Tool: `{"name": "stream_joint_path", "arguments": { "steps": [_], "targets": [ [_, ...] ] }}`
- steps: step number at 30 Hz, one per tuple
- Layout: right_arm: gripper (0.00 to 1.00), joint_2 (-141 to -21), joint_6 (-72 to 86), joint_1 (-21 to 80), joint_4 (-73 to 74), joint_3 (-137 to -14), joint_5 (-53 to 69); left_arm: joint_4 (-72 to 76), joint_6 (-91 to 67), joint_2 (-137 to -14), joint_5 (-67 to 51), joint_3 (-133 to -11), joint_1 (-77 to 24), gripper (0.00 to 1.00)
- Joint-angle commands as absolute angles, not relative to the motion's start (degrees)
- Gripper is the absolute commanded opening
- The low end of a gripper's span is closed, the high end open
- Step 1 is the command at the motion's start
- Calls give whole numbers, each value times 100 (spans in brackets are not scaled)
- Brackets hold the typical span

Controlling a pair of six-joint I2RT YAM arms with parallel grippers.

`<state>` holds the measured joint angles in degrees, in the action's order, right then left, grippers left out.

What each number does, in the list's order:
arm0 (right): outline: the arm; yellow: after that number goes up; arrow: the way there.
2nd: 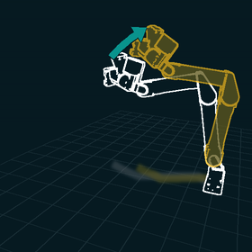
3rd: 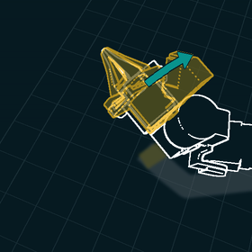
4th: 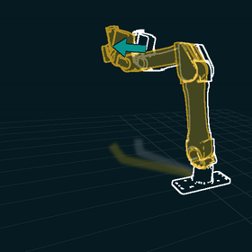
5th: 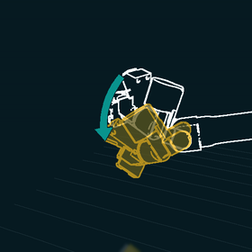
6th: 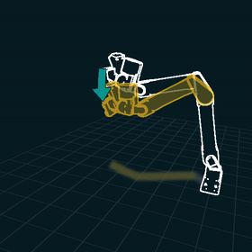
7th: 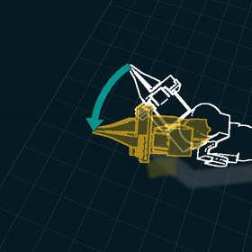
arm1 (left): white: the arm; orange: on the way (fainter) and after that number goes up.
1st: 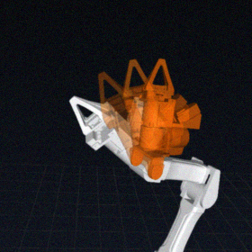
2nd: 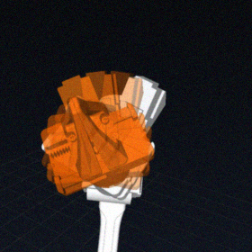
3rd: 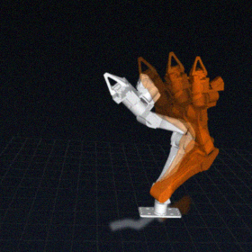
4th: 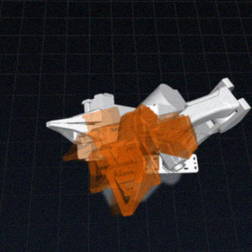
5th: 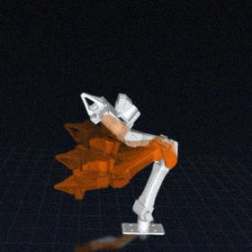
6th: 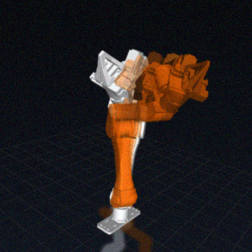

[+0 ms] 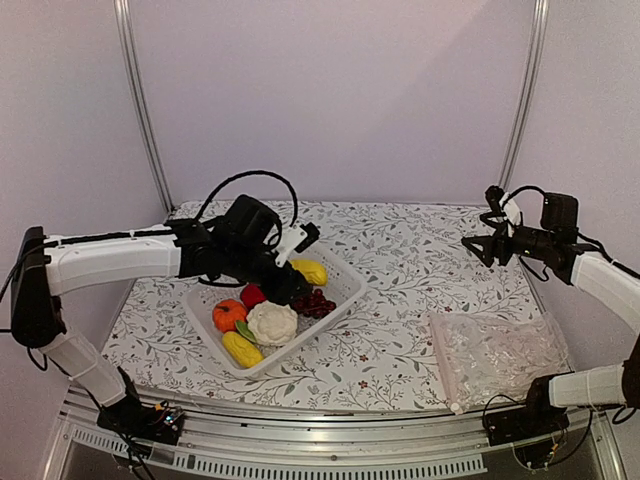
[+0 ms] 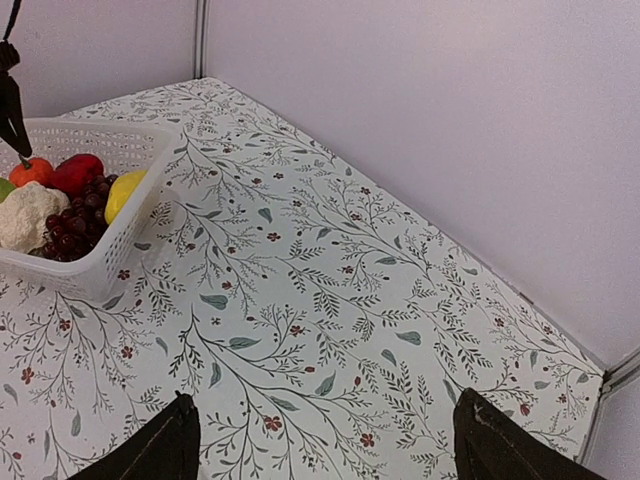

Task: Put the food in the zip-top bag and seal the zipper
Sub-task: Move the bin to the center of the board.

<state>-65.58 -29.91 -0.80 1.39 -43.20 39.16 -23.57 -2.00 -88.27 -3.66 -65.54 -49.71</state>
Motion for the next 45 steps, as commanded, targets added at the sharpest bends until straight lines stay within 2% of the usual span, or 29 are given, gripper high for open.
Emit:
{"name": "stream_joint_path", "arguments": {
  "steps": [1, 6, 12, 15, 19, 24, 28, 38, 43, 45],
  "targets": [
    [85, -6760, -3177, -97, 550, -4495, 4160, -3335, -507, -9260, -606, -7021, -5159, 58],
    [85, -6761, -3275, -84, 668, -4554, 4210, -3675, -615, -9507, -549, -7106, -5592, 59],
    [84, -6721, -3342, -66, 738, -4568, 4222, -3946, -997, -9796, -347, -7138, -5970, 56],
    [84, -6739, -3353, -49, 798, -4605, 4232, -4184, -1353, -10059, 69, -7315, -6084, 48],
    [84, -6724, -3369, -43, 807, -4605, 4263, -4604, -1830, -10456, 513, -7701, -6117, 29],
    [84, -6694, -3375, -38, 837, -4623, 4236, -4369, -2208, -10561, 584, -7966, -6129, 9],
    [84, -6709, -3384, -44, 861, -4631, 4246, -4351, -2508, -10837, 809, -8376, -6109, 0],
    [83, -6804, -3384, -39, 962, -4705, 4243, -4431, -3688, -12143, 962, -10301, -5098, 0],
    [83, -6830, -3384, -42, 1004, -4729, 4237, -4312, -4173, -12809, 238, -10982, -4350, 0],
    [83, -6813, -3384, -42, 1009, -4729, 4225, -4194, -4327, -13000, -172, -11085, -4123, 5]
  ]
}}
